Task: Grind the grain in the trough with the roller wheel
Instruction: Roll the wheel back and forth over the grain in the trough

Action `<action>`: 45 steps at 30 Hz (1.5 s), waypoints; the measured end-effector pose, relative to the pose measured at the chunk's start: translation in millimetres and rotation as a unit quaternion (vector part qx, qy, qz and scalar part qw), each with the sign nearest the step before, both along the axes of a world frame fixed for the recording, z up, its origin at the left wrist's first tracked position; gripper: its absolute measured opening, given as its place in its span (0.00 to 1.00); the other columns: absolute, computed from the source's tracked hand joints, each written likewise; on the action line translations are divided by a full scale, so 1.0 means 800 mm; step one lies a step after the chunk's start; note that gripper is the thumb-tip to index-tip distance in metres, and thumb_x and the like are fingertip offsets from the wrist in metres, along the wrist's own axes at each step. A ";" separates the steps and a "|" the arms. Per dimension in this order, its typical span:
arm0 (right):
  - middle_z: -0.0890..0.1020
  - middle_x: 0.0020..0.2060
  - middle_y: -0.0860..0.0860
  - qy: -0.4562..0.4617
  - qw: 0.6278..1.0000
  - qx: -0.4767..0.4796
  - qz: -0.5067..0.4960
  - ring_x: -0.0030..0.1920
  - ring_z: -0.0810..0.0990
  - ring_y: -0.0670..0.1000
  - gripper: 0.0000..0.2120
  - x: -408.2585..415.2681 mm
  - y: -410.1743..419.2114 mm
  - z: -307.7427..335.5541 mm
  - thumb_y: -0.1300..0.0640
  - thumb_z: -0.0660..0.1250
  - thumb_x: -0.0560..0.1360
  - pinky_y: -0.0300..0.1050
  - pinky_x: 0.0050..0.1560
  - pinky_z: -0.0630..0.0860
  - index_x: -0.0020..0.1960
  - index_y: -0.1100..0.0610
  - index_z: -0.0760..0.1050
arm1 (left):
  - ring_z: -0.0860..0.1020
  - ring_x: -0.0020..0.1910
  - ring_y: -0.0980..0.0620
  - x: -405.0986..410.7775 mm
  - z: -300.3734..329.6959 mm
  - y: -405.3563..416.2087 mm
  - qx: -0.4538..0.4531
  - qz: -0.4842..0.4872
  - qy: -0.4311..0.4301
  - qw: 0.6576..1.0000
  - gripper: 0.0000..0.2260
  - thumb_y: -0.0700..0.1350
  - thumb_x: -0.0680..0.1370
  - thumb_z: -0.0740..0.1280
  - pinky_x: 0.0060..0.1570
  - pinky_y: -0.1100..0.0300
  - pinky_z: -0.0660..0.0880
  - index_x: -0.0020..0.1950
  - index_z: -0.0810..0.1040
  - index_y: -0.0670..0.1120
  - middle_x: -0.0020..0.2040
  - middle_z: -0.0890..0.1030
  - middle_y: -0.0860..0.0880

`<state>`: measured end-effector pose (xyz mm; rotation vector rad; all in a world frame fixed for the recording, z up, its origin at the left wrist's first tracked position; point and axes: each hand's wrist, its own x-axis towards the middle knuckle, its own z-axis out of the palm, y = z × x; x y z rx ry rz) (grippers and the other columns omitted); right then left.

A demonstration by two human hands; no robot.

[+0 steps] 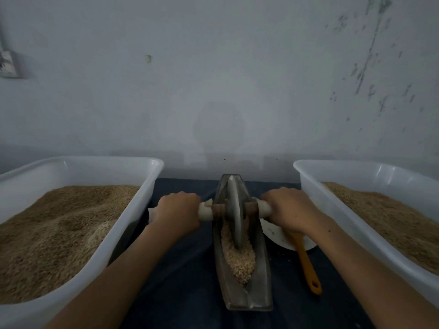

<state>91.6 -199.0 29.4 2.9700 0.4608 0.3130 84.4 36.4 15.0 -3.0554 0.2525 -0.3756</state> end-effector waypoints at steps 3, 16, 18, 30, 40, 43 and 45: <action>0.79 0.41 0.47 -0.061 0.998 0.027 -0.008 0.42 0.78 0.51 0.02 0.007 -0.001 -0.014 0.52 0.62 0.76 0.44 0.38 0.68 0.44 0.48 0.72 | 0.78 0.46 0.50 -0.003 -0.005 -0.006 -0.007 -0.002 -0.083 0.997 0.06 0.50 0.76 0.64 0.40 0.58 0.67 0.50 0.71 0.51 0.47 0.79 0.51; 0.79 0.41 0.48 0.154 0.988 0.012 -0.016 0.42 0.78 0.48 0.11 -0.002 -0.005 0.013 0.51 0.71 0.72 0.41 0.37 0.69 0.53 0.52 0.77 | 0.74 0.41 0.52 -0.006 0.017 -0.004 0.041 -0.013 0.050 0.998 0.10 0.49 0.73 0.67 0.42 0.59 0.70 0.52 0.75 0.48 0.41 0.74 0.51; 0.78 0.40 0.46 0.165 0.986 0.015 -0.021 0.42 0.77 0.48 0.12 -0.002 -0.006 0.011 0.51 0.71 0.72 0.41 0.37 0.70 0.54 0.51 0.77 | 0.72 0.39 0.53 -0.005 0.016 -0.005 0.040 -0.010 0.049 0.998 0.10 0.50 0.73 0.67 0.41 0.59 0.70 0.52 0.75 0.48 0.38 0.71 0.53; 0.79 0.41 0.47 -0.032 0.999 0.039 -0.002 0.42 0.78 0.50 0.04 0.005 -0.004 -0.011 0.50 0.62 0.76 0.45 0.40 0.70 0.42 0.47 0.71 | 0.77 0.45 0.51 0.001 -0.003 -0.004 -0.001 -0.013 -0.067 0.998 0.04 0.50 0.76 0.64 0.42 0.59 0.68 0.47 0.70 0.51 0.47 0.79 0.51; 0.79 0.40 0.48 0.128 0.992 -0.023 -0.008 0.42 0.79 0.49 0.09 -0.013 0.001 0.023 0.51 0.71 0.72 0.42 0.39 0.72 0.51 0.49 0.77 | 0.72 0.36 0.56 0.011 0.006 0.010 0.003 -0.038 0.106 0.994 0.15 0.53 0.69 0.72 0.39 0.60 0.68 0.52 0.76 0.50 0.36 0.71 0.56; 0.77 0.37 0.47 0.067 0.998 -0.015 0.000 0.39 0.77 0.49 0.03 -0.008 0.001 0.015 0.52 0.68 0.73 0.41 0.35 0.67 0.43 0.48 0.73 | 0.73 0.38 0.54 0.010 0.005 0.009 -0.009 -0.023 0.096 0.995 0.13 0.51 0.70 0.71 0.41 0.60 0.70 0.51 0.76 0.50 0.38 0.74 0.54; 0.75 0.35 0.46 0.007 1.000 -0.002 0.003 0.37 0.74 0.48 0.06 -0.005 0.001 0.006 0.52 0.65 0.75 0.41 0.32 0.62 0.40 0.48 0.70 | 0.76 0.41 0.53 0.007 0.002 0.006 -0.003 -0.014 0.044 0.999 0.10 0.51 0.72 0.69 0.42 0.59 0.71 0.50 0.75 0.51 0.43 0.78 0.52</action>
